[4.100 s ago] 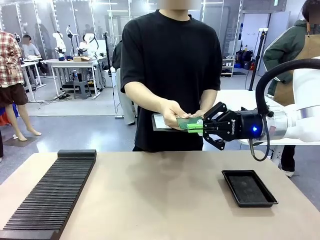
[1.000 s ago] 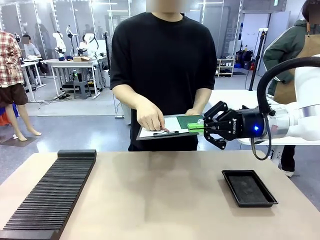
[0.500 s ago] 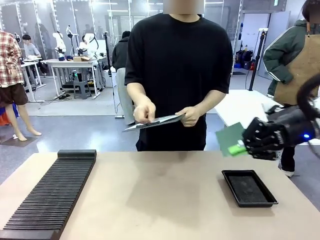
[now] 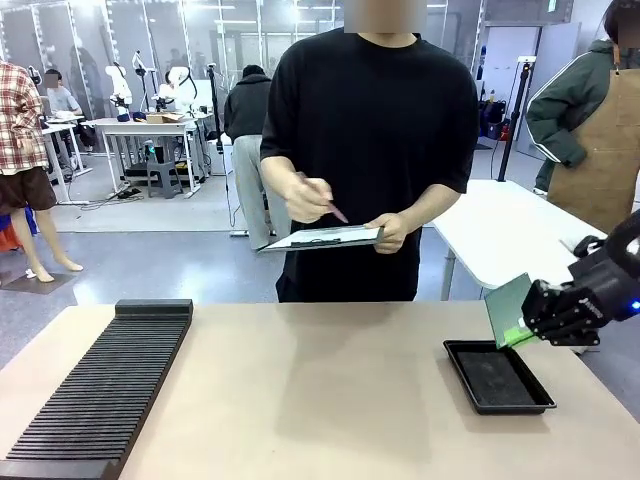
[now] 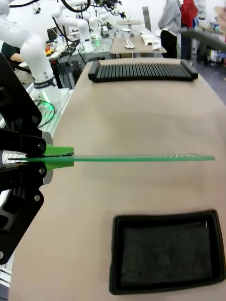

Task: Inspect the PCB.
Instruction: Place the Blank PCB in the ESD tray.

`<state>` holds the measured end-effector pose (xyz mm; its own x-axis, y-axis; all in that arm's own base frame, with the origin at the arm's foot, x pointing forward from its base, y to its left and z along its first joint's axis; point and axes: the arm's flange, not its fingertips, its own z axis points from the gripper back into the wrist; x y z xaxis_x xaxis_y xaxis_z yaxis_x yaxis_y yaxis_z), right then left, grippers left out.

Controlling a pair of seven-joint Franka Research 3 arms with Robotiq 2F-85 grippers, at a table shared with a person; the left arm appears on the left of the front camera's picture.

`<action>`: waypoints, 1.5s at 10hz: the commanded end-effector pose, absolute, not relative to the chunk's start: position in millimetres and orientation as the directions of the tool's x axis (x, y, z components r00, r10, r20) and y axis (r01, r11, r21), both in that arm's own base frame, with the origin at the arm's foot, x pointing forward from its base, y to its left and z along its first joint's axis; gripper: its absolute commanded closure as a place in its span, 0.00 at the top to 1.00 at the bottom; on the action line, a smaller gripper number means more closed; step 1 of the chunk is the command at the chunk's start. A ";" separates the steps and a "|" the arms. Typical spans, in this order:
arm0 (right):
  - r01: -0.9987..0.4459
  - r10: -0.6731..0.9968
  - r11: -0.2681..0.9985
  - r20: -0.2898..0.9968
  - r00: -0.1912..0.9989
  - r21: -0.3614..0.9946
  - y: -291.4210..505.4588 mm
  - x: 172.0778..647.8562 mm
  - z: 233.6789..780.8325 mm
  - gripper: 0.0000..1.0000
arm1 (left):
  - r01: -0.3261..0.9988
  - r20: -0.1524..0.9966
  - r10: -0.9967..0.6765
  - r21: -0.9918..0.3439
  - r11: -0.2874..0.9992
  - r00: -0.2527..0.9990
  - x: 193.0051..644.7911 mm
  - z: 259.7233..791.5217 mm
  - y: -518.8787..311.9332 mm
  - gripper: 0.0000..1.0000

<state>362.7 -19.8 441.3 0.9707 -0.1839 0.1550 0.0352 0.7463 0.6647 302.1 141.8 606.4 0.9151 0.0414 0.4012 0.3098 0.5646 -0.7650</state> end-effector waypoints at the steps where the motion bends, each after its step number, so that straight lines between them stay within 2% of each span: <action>1: 0.021 -0.151 0.780 0.156 0.976 0.626 -15.9 386.6 410.4 0.03 | 0.305 0.399 0.042 -0.759 0.576 0.916 303.0 608.6 141.1 1.00; 9: 0.085 -0.155 0.863 0.101 0.983 0.497 -16.6 455.7 331.6 0.03 | 0.305 0.399 0.042 -0.759 0.576 0.916 303.0 608.6 141.1 1.00; 11: 0.106 -0.172 0.893 0.113 0.979 0.438 -13.5 465.3 319.5 0.03 | 0.305 0.399 0.042 -0.759 0.576 0.916 303.0 608.6 141.1 1.00; 13: 0.103 -0.156 0.894 0.089 0.984 0.436 -7.2 463.8 313.8 0.03 | 0.305 0.399 0.042 -0.759 0.576 0.916 303.0 608.6 141.1 1.00; 14: 0.107 -0.158 0.896 0.084 0.984 0.430 -5.5 462.6 313.3 0.20 | 0.305 0.399 0.042 -0.759 0.576 0.916 303.0 608.6 141.1 1.00; 15: 0.121 -0.174 0.898 0.087 0.981 0.424 -6.2 461.2 314.9 0.31 | 0.305 0.399 0.042 -0.759 0.576 0.916 303.0 608.6 141.1 1.00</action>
